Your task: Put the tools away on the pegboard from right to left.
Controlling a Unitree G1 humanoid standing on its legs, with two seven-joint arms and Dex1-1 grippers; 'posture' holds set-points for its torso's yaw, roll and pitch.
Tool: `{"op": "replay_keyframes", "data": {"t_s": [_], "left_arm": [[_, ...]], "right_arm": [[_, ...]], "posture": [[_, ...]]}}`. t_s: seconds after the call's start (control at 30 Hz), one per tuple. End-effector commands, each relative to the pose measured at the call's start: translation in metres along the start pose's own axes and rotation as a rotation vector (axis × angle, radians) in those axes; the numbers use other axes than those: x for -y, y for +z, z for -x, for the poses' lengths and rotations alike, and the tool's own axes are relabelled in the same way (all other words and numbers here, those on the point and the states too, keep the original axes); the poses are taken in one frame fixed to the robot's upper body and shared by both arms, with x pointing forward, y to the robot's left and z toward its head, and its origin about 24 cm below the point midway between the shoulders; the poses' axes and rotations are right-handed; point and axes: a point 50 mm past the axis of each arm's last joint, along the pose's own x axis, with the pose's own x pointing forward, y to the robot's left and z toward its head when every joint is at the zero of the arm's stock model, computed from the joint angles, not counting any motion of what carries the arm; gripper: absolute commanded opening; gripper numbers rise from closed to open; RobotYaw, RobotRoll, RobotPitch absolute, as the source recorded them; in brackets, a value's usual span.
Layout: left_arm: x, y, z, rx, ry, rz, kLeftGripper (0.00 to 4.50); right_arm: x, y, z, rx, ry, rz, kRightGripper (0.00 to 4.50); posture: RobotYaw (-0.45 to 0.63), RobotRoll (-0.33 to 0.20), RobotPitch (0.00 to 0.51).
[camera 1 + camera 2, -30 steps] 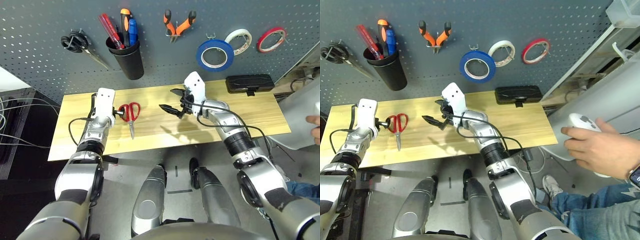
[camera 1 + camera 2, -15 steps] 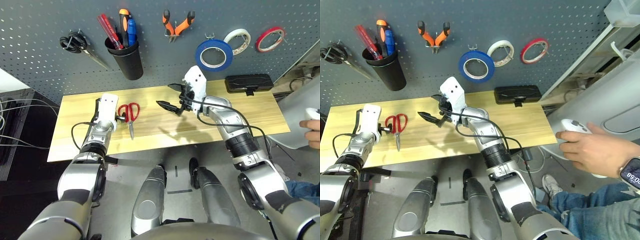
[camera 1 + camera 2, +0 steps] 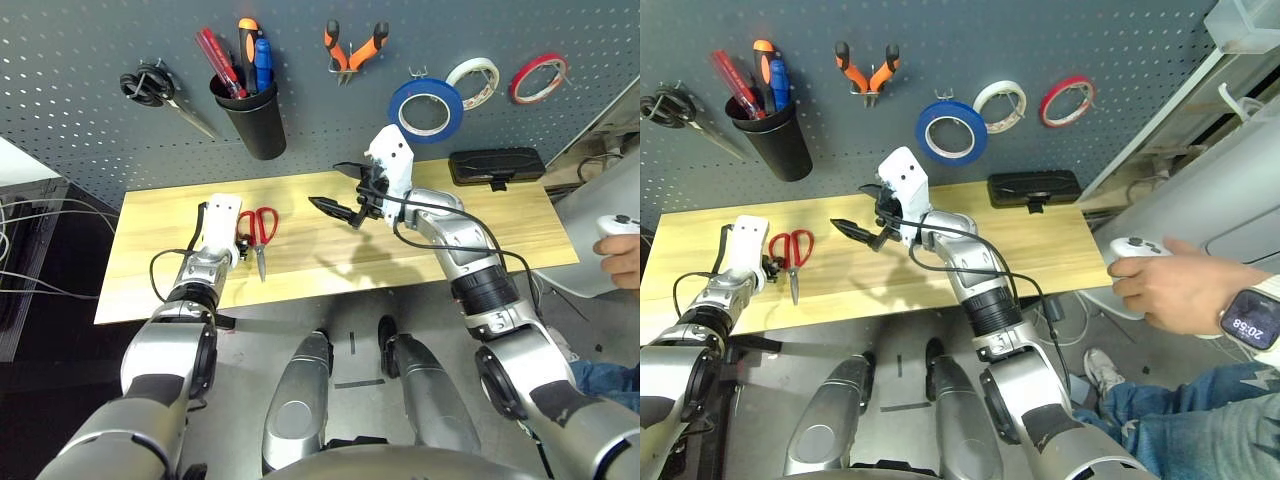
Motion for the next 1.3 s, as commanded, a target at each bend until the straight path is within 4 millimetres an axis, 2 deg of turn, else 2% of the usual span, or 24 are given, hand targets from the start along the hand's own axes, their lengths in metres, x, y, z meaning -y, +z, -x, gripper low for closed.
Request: {"op": "replay_keyframes", "data": {"t_s": [0.03,0.07,0.33,0.4,0.53,0.7,0.83,0.97,1.13,1.3], "left_arm": [[0.011,-0.032,0.000,-0.193,-0.092,0.127,0.23],[0.012,-0.034,0.001,-0.214,-0.100,0.155,0.01],[0.009,-0.031,0.000,-0.187,-0.074,0.197,0.01],[0.007,-0.025,0.000,-0.142,-0.059,0.189,0.01],[0.008,0.001,0.001,0.093,-0.110,0.112,0.01],[0.006,0.012,0.005,0.209,-0.143,0.139,0.01],[-0.005,0.018,0.016,0.308,-0.104,0.126,0.01],[-0.019,0.021,0.036,0.404,-0.069,0.120,0.01],[-0.030,0.020,0.057,0.463,-0.106,0.062,0.01],[-0.055,0.013,0.072,0.472,-0.086,0.035,0.01]], "right_arm": [[-0.002,-0.008,0.001,-0.018,0.004,-0.022,4.50],[-0.002,-0.008,0.001,-0.019,0.002,-0.022,4.50],[0.001,-0.005,0.001,-0.008,-0.010,-0.013,4.50],[0.001,-0.005,0.001,-0.006,-0.010,-0.012,4.50],[0.001,0.000,0.003,0.020,0.003,0.000,4.50],[0.001,0.007,0.005,0.054,0.023,0.017,4.50],[0.001,0.015,0.006,0.088,0.044,0.036,4.50],[0.002,0.023,0.007,0.114,0.054,0.052,4.50],[0.002,0.028,0.005,0.134,0.065,0.066,4.50],[-0.001,0.038,0.002,0.184,0.093,0.077,4.50]], "posture": [[0.10,0.000,0.284],[0.10,0.000,0.284],[0.09,0.000,0.278],[0.10,0.000,0.277],[0.11,0.000,0.273],[0.12,0.000,0.265],[0.13,0.000,0.259],[0.14,0.000,0.257],[0.14,0.000,0.254],[0.15,0.000,0.251]]}}
